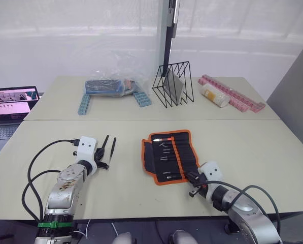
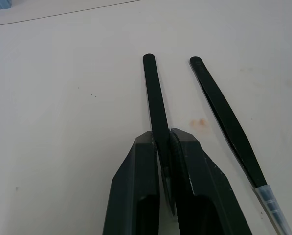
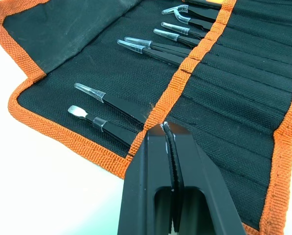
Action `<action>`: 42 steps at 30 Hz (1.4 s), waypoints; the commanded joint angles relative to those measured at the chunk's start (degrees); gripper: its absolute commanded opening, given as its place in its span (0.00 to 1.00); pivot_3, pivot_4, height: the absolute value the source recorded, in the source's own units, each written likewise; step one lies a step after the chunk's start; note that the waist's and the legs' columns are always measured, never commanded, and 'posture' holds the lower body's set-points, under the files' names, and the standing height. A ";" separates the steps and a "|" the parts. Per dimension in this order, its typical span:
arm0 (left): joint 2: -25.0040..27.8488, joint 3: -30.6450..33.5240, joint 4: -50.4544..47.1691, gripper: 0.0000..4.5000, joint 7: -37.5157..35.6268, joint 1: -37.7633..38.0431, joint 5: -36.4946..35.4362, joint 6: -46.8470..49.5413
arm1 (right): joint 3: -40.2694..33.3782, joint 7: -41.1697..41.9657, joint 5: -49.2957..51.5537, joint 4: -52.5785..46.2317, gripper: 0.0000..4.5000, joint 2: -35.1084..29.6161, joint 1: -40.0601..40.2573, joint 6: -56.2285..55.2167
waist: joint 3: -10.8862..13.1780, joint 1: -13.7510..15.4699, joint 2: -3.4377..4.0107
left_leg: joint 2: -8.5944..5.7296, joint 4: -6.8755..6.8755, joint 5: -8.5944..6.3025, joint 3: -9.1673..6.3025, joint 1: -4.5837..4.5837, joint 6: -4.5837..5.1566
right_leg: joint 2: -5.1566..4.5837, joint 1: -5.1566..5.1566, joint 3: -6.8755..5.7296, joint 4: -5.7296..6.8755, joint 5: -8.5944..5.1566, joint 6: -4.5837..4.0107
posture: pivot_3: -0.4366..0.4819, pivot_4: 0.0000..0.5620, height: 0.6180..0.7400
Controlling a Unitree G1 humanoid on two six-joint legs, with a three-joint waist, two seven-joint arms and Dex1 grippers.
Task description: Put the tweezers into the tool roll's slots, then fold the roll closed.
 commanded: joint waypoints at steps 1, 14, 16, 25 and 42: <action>0.27 0.95 1.74 0.01 0.78 1.09 0.39 -0.23 | 1.07 -0.37 -0.52 1.42 0.00 0.08 0.65 2.26 | 0.01 0.00 0.01 | 0.00 0.00 0.00 0.00 0.00 0.00 | 0.00 0.00 0.00 0.00 0.00 0.00 | 0.48 0.27 0.87; 8.32 -0.56 -8.58 0.01 -12.76 -6.65 -5.91 -1.95 | 1.29 -0.25 -0.51 1.26 0.00 -0.18 0.55 2.41 | 0.35 -0.56 -0.39 | 0.04 -0.11 0.00 -0.03 -0.54 -0.04 | -0.12 -0.55 0.09 -0.11 0.08 -0.11 | 0.48 0.27 0.87; 8.59 -2.57 -9.59 0.01 -15.72 -8.53 -7.34 -1.19 | 1.32 -0.31 -0.51 1.24 0.00 -0.15 0.47 2.47 | 0.36 -0.71 -0.36 | 0.04 -0.14 -0.01 -0.02 -0.53 -0.05 | -0.18 -0.54 0.15 -0.14 0.08 -0.11 | 0.48 0.27 0.87; 12.00 -20.57 -9.69 0.01 -32.21 -17.59 -8.02 3.07 | 1.37 -0.82 -0.33 0.10 0.00 -0.17 0.74 3.18 | 0.56 -1.26 -0.10 | 0.03 -0.20 -0.01 0.01 -0.58 -0.04 | 0.10 -0.56 0.08 -0.15 0.07 -0.10 | 0.48 0.27 0.87; 14.12 -36.02 -3.61 0.01 -42.46 -27.08 2.69 1.82 | 1.22 -2.30 -0.18 -3.68 0.00 0.89 5.95 0.64 | 0.67 -0.78 -0.08 | 0.00 -0.08 -0.05 0.07 -0.67 0.07 | 0.78 -0.56 0.04 -0.15 -0.01 0.03 | 0.48 0.27 0.87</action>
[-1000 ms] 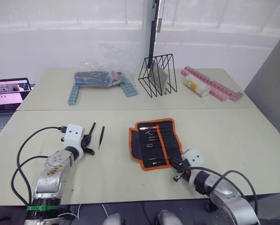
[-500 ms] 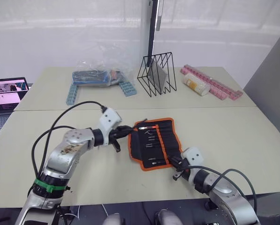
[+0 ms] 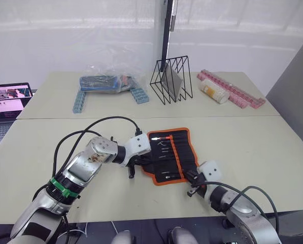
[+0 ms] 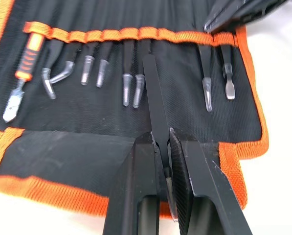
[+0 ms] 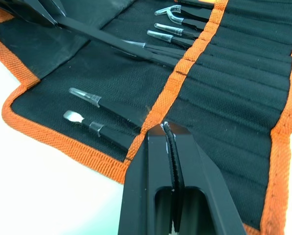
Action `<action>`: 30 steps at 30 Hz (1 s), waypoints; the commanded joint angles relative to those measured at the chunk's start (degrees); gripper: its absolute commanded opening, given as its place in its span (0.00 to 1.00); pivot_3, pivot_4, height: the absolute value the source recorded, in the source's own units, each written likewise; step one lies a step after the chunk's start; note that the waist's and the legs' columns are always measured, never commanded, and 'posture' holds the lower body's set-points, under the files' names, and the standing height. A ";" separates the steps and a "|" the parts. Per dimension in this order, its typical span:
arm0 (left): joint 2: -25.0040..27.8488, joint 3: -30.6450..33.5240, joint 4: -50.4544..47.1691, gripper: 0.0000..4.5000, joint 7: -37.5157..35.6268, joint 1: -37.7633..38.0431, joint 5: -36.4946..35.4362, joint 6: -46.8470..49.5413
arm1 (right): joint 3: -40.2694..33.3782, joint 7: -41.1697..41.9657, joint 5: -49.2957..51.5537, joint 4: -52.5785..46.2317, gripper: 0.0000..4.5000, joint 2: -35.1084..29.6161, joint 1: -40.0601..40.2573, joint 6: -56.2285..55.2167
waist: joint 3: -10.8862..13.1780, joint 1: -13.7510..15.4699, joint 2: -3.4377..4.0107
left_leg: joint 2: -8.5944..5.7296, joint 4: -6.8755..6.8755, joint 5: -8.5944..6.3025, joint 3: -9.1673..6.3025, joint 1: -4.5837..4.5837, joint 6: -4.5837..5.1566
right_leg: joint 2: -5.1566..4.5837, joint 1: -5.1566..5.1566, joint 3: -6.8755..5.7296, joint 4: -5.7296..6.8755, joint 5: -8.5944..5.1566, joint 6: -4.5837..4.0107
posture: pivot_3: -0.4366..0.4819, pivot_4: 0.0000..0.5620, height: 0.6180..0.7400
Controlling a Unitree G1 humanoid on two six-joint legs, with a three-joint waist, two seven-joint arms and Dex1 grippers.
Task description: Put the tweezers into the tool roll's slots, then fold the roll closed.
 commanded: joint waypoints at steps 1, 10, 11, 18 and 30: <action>-0.24 -2.03 0.74 0.01 -1.49 -2.38 2.86 -1.21 | 0.93 -0.08 -0.48 0.63 0.00 -0.02 3.12 0.41 | 0.00 0.07 0.00 | 0.01 0.01 0.00 0.00 0.00 0.00 | 0.04 0.00 0.02 0.00 0.00 0.00 | 0.48 0.27 0.87; -3.63 -5.72 5.55 0.01 -2.54 -5.99 8.03 -4.33 | 1.68 -1.48 -1.08 0.88 0.00 1.10 4.19 -0.33 | 0.00 0.30 0.00 | 0.03 0.05 0.00 0.01 0.00 0.01 | 0.15 0.01 0.10 0.02 -0.01 0.00 | 0.48 0.27 0.87; -4.08 -5.90 5.79 0.01 -2.88 -6.16 8.31 -4.81 | 1.68 -1.54 -1.14 0.99 0.00 1.21 4.10 -0.42 | 0.00 0.29 0.00 | 0.03 0.05 0.00 0.02 0.01 0.01 | 0.15 0.01 0.11 0.03 -0.01 0.00 | 0.48 0.27 0.87; -5.91 -5.28 6.37 0.01 -3.97 -6.78 9.69 -5.46 | 1.16 -2.02 -1.21 1.67 0.00 2.28 2.91 -1.58 | 0.00 0.30 0.00 | 0.04 0.08 0.00 0.02 0.01 0.01 | 0.18 0.00 0.11 0.08 -0.01 -0.01 | 0.48 0.27 0.87; -2.25 -3.91 4.29 0.01 -8.23 -7.41 10.29 -6.99 | 1.92 -2.70 -2.08 3.80 0.00 3.04 0.49 -1.28 | 0.00 -0.11 0.00 | 0.05 0.10 0.00 0.02 0.06 0.01 | 0.20 0.00 0.14 0.17 0.00 -0.02 | 0.48 0.27 0.87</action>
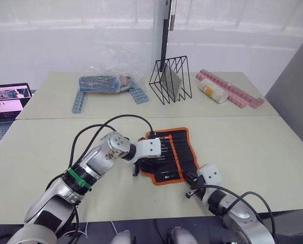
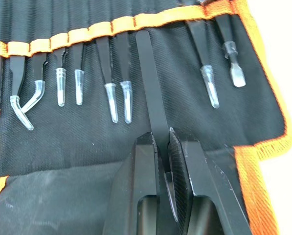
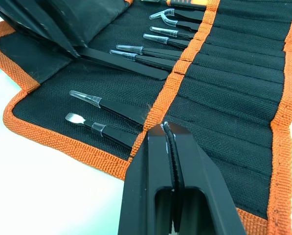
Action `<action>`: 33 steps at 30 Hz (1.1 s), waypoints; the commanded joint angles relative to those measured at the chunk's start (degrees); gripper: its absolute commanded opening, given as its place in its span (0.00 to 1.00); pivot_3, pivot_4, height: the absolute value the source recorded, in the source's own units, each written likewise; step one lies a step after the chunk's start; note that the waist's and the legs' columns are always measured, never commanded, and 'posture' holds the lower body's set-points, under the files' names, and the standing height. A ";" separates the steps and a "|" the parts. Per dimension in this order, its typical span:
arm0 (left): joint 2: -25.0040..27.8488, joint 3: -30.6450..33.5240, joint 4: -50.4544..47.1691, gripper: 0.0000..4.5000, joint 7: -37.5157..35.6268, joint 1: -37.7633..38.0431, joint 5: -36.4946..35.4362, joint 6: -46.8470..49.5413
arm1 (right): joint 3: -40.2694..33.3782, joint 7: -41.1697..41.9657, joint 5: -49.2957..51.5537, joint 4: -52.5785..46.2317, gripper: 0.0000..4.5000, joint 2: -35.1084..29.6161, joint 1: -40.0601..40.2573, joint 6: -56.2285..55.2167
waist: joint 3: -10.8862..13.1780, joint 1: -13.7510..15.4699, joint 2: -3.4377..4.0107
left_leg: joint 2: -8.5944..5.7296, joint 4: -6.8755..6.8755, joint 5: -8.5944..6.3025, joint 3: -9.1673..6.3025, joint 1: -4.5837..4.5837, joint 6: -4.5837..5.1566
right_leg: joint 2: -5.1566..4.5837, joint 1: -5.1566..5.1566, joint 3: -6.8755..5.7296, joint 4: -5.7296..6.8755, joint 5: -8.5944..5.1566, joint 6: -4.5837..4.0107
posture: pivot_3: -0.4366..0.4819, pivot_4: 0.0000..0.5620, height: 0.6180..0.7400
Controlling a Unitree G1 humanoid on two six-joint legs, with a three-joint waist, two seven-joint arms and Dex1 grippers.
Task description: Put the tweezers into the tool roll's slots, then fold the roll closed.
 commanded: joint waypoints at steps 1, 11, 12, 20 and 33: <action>0.46 1.60 -2.13 0.01 -1.13 -1.83 0.23 -0.98 | 0.89 -0.26 -1.04 2.61 0.00 -0.10 0.40 1.43 | 0.00 -0.02 0.00 | 0.00 0.01 0.00 0.00 0.00 0.00 | 0.00 0.00 0.00 0.01 0.00 0.00 | 0.48 0.27 0.87; -1.89 0.02 0.62 0.01 -1.54 -4.53 2.27 -2.41 | 1.96 -0.79 -1.25 2.52 0.00 0.22 0.82 1.96 | 0.00 -0.44 0.00 | 0.00 0.05 0.00 0.02 0.03 0.00 | 0.02 0.02 0.02 0.06 0.00 0.00 | 0.48 0.27 0.87; -2.00 -0.11 0.89 0.01 -1.68 -4.58 2.55 -2.61 | 2.02 -0.88 -1.24 2.43 0.00 0.25 0.88 2.00 | 0.00 -0.46 0.00 | 0.00 0.04 0.00 0.02 0.04 0.00 | 0.03 0.01 0.03 0.07 0.00 0.00 | 0.48 0.27 0.87; -0.38 -0.15 0.62 0.01 -3.67 -3.86 4.20 -2.68 | 2.19 -1.51 -1.01 1.63 0.00 0.25 1.70 2.26 | 0.00 -0.40 0.01 | 0.00 0.05 0.00 0.03 0.05 0.00 | 0.03 0.01 0.04 0.09 0.00 -0.01 | 0.48 0.27 0.87; -1.04 -1.34 1.78 0.01 -5.30 -4.95 6.85 -3.04 | 3.21 -2.36 -1.03 1.19 0.00 0.85 1.60 2.61 | 0.00 -0.38 0.00 | 0.00 0.06 0.00 0.03 0.05 0.00 | 0.04 0.02 0.04 0.10 0.00 -0.01 | 0.48 0.27 0.87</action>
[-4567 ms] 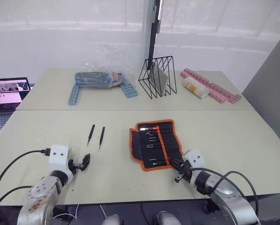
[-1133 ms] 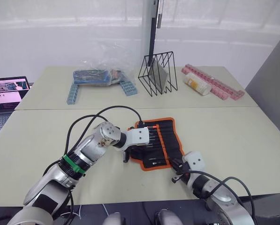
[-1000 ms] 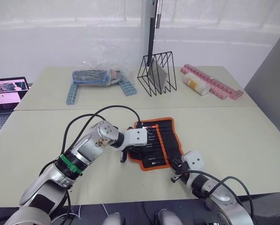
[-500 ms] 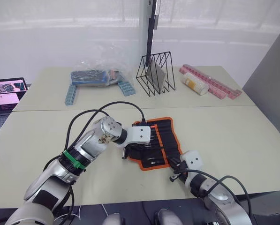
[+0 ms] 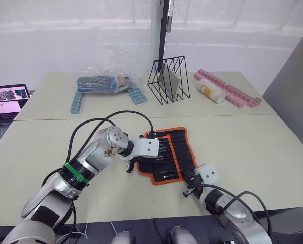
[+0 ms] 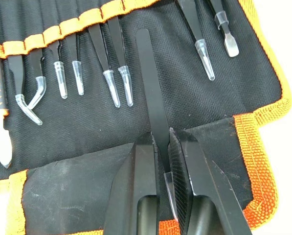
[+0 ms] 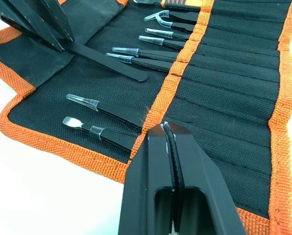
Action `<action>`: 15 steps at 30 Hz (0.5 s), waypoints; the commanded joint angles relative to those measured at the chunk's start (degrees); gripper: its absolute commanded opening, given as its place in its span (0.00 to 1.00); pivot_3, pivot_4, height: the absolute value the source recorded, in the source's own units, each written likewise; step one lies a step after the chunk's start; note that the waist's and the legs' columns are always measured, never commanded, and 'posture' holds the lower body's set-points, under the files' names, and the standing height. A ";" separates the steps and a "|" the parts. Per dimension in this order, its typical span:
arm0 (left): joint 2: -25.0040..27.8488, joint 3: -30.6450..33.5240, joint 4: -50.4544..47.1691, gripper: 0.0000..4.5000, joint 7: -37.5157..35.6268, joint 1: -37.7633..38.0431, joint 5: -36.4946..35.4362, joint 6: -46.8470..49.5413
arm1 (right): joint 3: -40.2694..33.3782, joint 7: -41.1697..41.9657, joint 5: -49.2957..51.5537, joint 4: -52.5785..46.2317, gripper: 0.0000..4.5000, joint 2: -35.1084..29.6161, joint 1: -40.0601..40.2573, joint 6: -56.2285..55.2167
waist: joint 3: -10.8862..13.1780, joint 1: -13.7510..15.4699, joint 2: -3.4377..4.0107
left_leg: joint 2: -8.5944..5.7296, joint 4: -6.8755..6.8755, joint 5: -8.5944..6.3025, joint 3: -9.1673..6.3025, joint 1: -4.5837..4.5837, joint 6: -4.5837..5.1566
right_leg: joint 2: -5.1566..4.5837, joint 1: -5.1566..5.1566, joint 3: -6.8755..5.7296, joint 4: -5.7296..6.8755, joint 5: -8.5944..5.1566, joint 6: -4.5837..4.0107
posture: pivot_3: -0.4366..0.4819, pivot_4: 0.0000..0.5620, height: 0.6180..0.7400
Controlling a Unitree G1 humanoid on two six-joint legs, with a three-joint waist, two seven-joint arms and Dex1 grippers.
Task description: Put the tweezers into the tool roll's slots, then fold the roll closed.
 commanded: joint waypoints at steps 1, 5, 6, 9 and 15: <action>-1.03 -0.34 0.19 0.01 -0.45 -1.99 1.01 -0.20 | 1.83 -0.19 -0.88 1.33 0.00 0.18 1.31 2.40 | 0.00 0.01 0.00 | 0.00 0.00 0.00 0.00 0.00 0.00 | 0.00 0.00 0.00 0.00 0.00 0.00 | 0.48 0.27 0.87; -1.04 -1.31 1.41 0.01 -1.08 -2.54 2.34 -1.47 | 1.97 -0.61 -0.94 0.99 0.00 0.48 1.79 2.42 | 0.00 0.00 0.00 | -0.01 0.00 0.00 0.00 0.00 0.00 | 0.01 0.00 0.00 0.01 0.00 0.00 | 0.48 0.27 0.87; -1.52 -1.41 1.75 0.01 -1.11 -2.92 2.44 -1.34 | 2.04 -0.74 -1.00 0.95 0.00 0.61 1.91 2.39 | 0.00 0.01 0.00 | -0.01 0.00 0.00 0.00 0.00 0.00 | 0.01 0.00 0.00 0.01 0.00 0.00 | 0.48 0.27 0.87; -2.51 -1.58 2.64 0.01 -1.24 -3.63 2.89 -1.65 | 2.30 -1.12 -1.18 0.79 0.00 1.01 2.18 2.34 | 0.00 0.08 0.00 | -0.01 0.01 0.00 0.00 -0.01 0.00 | 0.00 0.00 0.00 0.01 0.00 0.00 | 0.48 0.27 0.87; -5.08 -2.42 5.97 0.01 -0.88 -5.47 4.61 -3.42 | 2.39 -1.66 -1.40 0.64 0.00 1.48 2.68 2.08 | 0.00 0.11 0.00 | -0.02 0.02 0.00 -0.01 -0.01 0.00 | 0.01 0.00 -0.01 0.03 0.00 0.00 | 0.48 0.27 0.87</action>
